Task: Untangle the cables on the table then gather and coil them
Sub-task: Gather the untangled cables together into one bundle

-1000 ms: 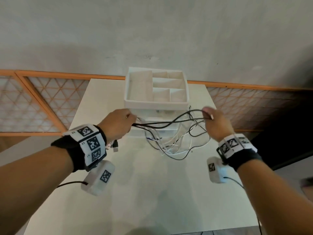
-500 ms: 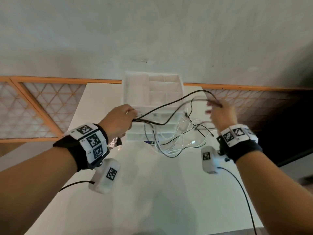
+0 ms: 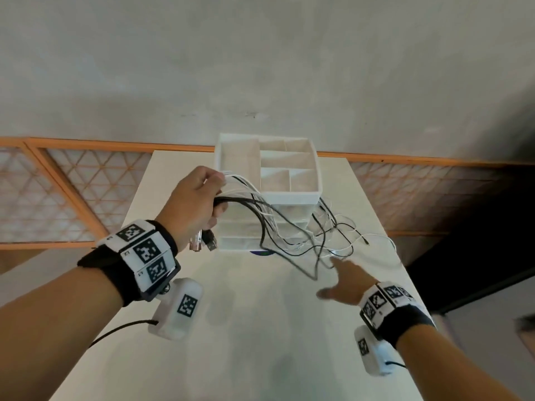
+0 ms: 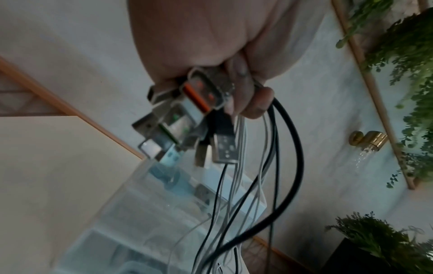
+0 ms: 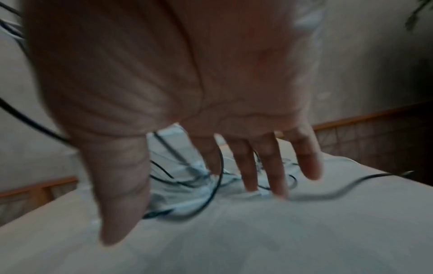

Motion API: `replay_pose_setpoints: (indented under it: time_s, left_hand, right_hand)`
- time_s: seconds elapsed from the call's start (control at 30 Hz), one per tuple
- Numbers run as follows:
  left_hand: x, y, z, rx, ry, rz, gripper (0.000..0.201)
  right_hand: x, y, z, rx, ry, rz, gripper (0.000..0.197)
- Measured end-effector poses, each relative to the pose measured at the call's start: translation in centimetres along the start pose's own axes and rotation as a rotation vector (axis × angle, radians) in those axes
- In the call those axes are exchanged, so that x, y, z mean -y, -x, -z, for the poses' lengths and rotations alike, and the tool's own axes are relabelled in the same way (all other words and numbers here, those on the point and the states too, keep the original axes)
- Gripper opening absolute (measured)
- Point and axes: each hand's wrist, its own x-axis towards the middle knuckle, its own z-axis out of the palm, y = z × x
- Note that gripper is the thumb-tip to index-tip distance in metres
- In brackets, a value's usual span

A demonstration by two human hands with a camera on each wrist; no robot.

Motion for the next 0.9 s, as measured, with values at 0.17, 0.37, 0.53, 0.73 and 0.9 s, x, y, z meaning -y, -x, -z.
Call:
replay_pose_setpoints:
  time_s: [0.17, 0.37, 0.53, 0.73, 0.9]
  left_hand:
    - [0.1, 1.1, -0.5, 0.132, -0.04, 0.044, 0.027]
    - [-0.1, 2.4, -1.4, 0.262, -0.146, 0.096, 0.028]
    - [0.4, 2.6, -0.3, 0.278, -0.224, 0.142, 0.026]
    - [-2.6, 1.3, 1.5, -0.009, 0.104, -0.037, 0.024]
    - [-2.0, 1.4, 2.2, 0.097, -0.008, 0.007, 0.028]
  right_hand:
    - [5.5, 3.4, 5.2, -0.347, -0.2, 0.455, 0.044]
    - [12.8, 5.8, 6.4, -0.648, -0.532, 0.865, 0.01]
    - [13.4, 5.7, 6.5, -0.716, -0.447, 0.858, 0.013]
    - [8.1, 2.0, 1.8, -0.316, -0.174, 0.426, 0.036]
    - [2.4, -0.1, 3.1, -0.347, -0.176, 0.059, 0.027]
